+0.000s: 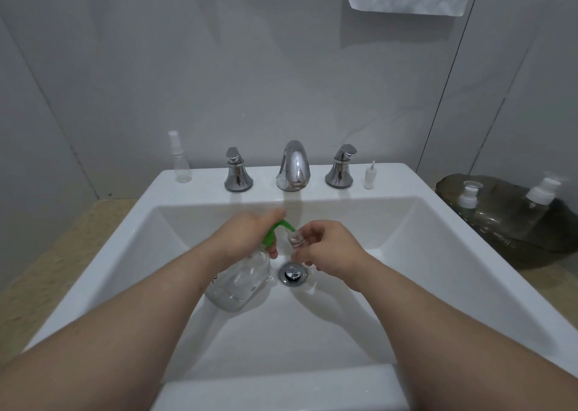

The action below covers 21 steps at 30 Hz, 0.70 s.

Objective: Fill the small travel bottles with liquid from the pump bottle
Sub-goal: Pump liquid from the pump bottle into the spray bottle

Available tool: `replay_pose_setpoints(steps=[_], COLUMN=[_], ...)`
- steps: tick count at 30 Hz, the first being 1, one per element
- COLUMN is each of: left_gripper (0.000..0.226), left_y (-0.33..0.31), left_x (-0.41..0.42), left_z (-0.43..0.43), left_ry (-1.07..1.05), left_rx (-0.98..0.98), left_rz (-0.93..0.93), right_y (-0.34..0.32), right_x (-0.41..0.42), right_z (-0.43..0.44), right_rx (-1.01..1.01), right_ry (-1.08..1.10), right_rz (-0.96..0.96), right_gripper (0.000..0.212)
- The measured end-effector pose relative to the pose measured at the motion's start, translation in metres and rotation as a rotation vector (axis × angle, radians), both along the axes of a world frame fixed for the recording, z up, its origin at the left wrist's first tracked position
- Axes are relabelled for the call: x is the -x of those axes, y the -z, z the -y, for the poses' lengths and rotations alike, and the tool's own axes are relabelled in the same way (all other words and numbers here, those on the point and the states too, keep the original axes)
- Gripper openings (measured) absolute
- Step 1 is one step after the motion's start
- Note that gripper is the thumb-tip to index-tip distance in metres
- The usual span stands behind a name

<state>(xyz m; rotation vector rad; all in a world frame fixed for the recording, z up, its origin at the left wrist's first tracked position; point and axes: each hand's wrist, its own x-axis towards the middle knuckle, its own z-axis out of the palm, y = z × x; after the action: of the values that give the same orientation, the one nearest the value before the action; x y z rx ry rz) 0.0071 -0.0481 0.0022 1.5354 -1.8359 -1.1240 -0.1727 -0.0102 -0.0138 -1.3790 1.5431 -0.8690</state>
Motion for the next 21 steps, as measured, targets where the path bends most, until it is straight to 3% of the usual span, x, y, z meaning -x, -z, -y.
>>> replay_pose_setpoints(steps=[21], left_gripper=[0.047], left_y=[-0.0041], left_x=[0.0001], left_z=[-0.0006], left_ry=[0.018], left_rx=[-0.005], left_rz=[0.037], right_y=[0.0007], right_x=[-0.0004], right_z=[-0.0007], right_rx=[-0.025], right_ry=[-0.039], right_rz=[-0.038], right_gripper=[0.026])
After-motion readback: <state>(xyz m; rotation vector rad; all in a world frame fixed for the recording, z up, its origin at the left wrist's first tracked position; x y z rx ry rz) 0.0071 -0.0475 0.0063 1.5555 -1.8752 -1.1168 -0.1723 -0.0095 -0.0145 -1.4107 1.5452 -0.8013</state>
